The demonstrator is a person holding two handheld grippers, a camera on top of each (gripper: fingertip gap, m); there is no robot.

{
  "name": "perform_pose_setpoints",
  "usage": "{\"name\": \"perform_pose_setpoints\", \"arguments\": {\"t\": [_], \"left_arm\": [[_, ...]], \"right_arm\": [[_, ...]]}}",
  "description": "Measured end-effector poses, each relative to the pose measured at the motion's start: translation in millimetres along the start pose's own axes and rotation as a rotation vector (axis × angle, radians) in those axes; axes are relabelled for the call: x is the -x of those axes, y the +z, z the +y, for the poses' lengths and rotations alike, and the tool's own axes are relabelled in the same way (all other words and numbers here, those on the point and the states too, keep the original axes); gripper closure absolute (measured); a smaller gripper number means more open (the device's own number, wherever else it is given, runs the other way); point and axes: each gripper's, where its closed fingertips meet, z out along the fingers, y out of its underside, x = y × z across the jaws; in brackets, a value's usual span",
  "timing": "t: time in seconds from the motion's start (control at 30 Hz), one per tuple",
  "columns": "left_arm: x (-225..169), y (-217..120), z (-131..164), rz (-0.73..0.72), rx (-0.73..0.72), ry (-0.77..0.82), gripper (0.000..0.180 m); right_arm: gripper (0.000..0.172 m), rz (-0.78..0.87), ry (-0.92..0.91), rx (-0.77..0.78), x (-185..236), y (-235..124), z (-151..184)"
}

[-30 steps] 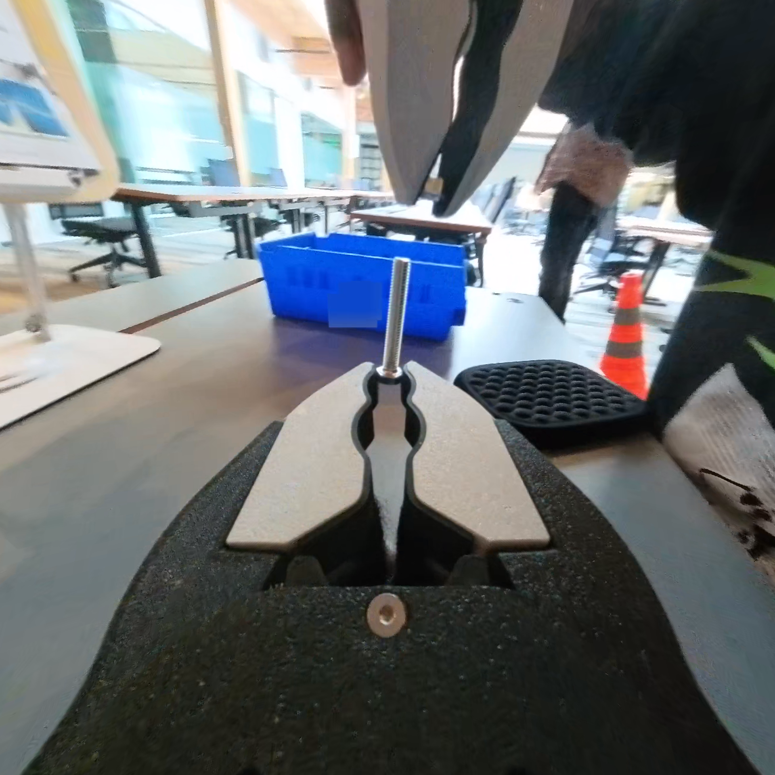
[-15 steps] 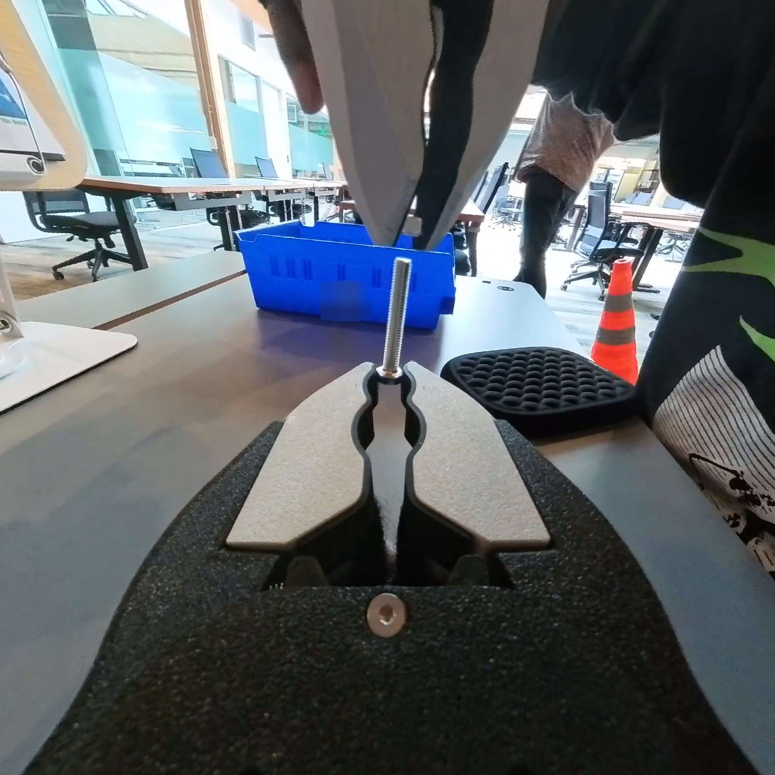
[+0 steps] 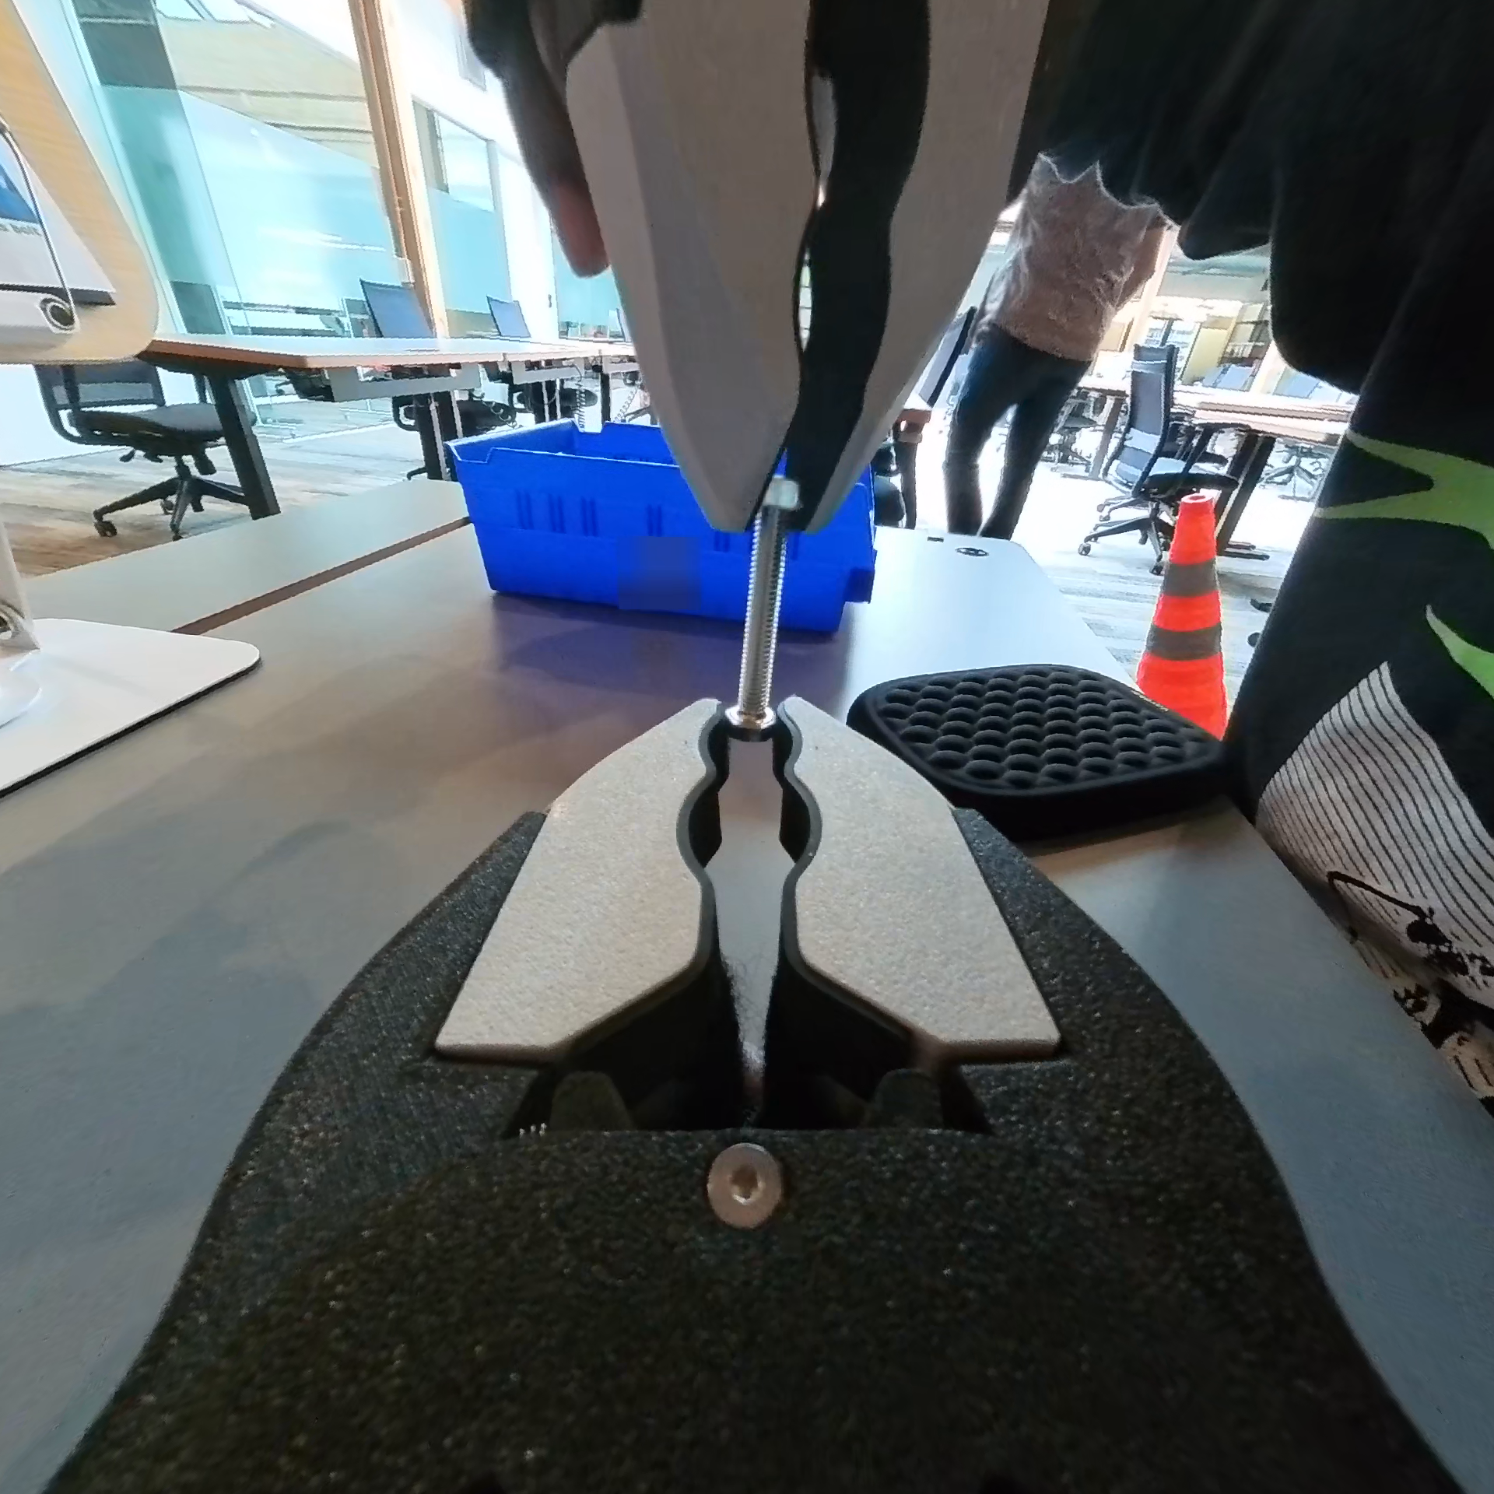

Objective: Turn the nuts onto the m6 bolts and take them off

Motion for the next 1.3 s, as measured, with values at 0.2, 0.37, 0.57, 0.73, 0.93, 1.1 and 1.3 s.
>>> {"name": "perform_pose_setpoints", "arguments": {"t": [0.2, 0.37, 0.57, 0.73, 0.93, 1.1, 1.3], "left_arm": [[1.1, 1.4, 2.1, -0.005, 0.017, -0.006, 0.171], [2.8, 2.3, 3.7, -0.020, 0.029, -0.010, 0.171], [4.9, 2.8, 4.6, -0.043, 0.036, -0.005, 0.171], [6.7, 3.4, 5.6, -0.056, 0.044, -0.009, 0.171], [5.4, 3.1, 4.8, -0.042, 0.038, -0.014, 0.171], [2.5, 3.1, 4.9, -0.021, 0.038, -0.010, 0.171], [1.0, 2.7, 4.9, -0.008, 0.037, -0.014, 0.171]], "right_arm": [[0.162, -0.007, -0.038, 0.045, 0.3, 2.0, 2.7], [0.162, -0.019, -0.004, 0.070, -0.9, 3.6, 4.2], [0.162, -0.068, 0.244, 0.057, -0.7, 5.0, 6.0], [0.162, -0.070, 0.435, 0.067, -0.2, 5.8, 10.0], [0.141, -0.073, 0.379, 0.072, 4.9, 6.8, 11.0], [0.141, 0.004, -0.020, 0.077, 0.6, -3.3, 12.9], [0.151, 0.005, -0.242, 0.003, 0.2, -1.5, 2.1]]}}
